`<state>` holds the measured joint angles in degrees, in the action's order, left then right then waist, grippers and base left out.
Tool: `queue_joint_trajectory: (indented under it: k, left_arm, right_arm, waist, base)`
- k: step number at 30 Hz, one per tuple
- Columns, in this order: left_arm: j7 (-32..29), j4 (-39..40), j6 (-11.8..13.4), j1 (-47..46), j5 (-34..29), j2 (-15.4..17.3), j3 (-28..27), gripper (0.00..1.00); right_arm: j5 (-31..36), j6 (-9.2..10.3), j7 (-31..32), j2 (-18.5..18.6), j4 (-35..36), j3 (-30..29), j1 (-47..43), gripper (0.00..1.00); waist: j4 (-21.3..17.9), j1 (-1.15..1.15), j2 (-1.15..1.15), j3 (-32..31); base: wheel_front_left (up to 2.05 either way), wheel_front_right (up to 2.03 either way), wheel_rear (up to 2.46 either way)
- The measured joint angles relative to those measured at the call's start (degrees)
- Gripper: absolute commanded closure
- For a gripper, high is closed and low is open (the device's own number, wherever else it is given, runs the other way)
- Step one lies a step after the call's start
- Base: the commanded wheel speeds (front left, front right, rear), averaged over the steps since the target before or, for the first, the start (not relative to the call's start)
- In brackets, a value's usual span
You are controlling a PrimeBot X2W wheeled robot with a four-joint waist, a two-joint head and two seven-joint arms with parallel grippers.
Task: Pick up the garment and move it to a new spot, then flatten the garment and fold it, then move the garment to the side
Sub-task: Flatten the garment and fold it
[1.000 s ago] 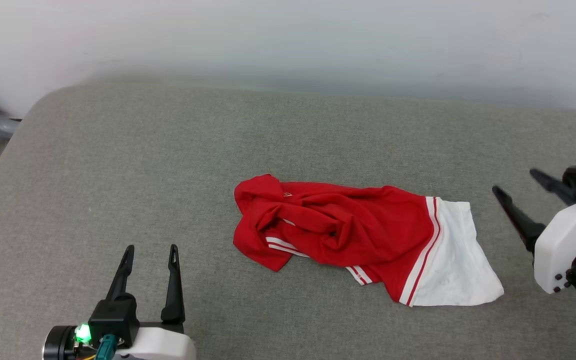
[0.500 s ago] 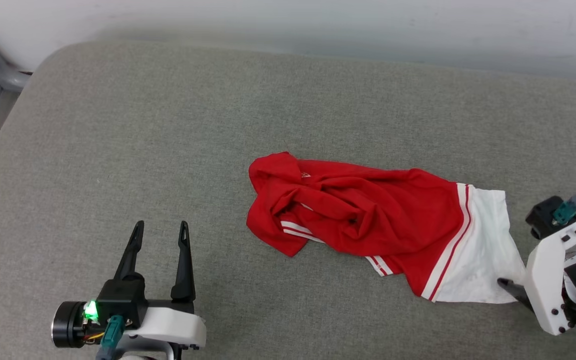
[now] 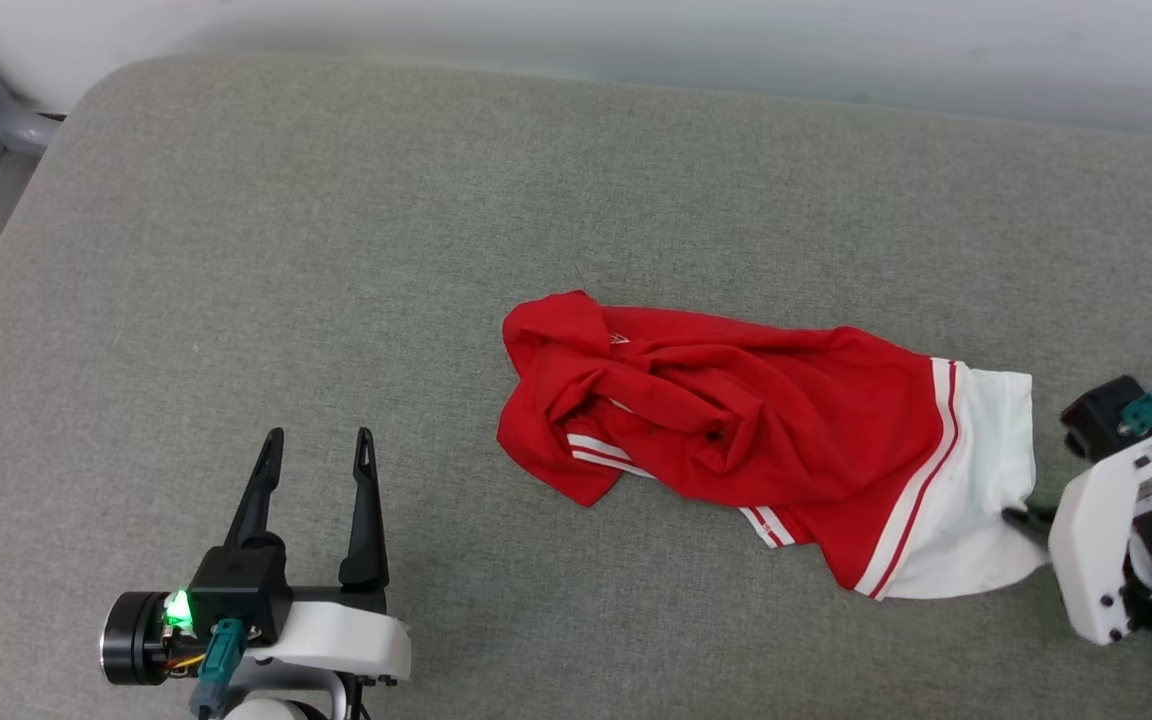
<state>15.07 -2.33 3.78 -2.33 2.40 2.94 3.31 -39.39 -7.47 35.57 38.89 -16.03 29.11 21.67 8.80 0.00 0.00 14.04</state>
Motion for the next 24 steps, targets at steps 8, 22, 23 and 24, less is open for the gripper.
queue_joint_trajectory:
  k: [8, 22, 23, 24]
  left_arm:
    - [0.00, -0.43, -0.54, -0.01, -0.12, -0.01, -0.03, 0.00]
    - [0.00, -0.91, -1.09, 0.01, -0.13, -0.02, 0.07, 0.00]
    - [0.00, -0.94, -1.09, 0.04, -0.14, -0.03, -0.01, 0.00]
    - [0.00, -1.04, -1.09, 0.16, -0.15, -0.03, -0.18, 0.00]
  right_arm:
    - [-1.26, -0.08, -3.87, 3.85, -6.30, -6.24, 4.80, 1.00]
    - [3.54, -0.03, -8.82, 1.12, -30.32, -17.25, 4.76, 0.00]
    - [3.65, -0.02, -10.48, 0.55, -30.36, -17.41, 4.76, 0.00]
    - [3.87, -0.02, -12.82, -0.07, -30.15, -17.64, 4.86, 0.00]
  waist:
    - [-0.86, 0.00, 0.00, -1.33]
    - [1.09, 0.00, 0.00, -1.31]
    - [0.96, 0.00, 0.00, -1.54]
    - [0.79, 0.00, 0.00, -1.83]
  base:
    - [0.00, 0.00, 0.00]
    - [0.00, 0.00, 0.00]
    - [0.00, 0.00, 0.00]
    - [0.00, 0.00, 0.00]
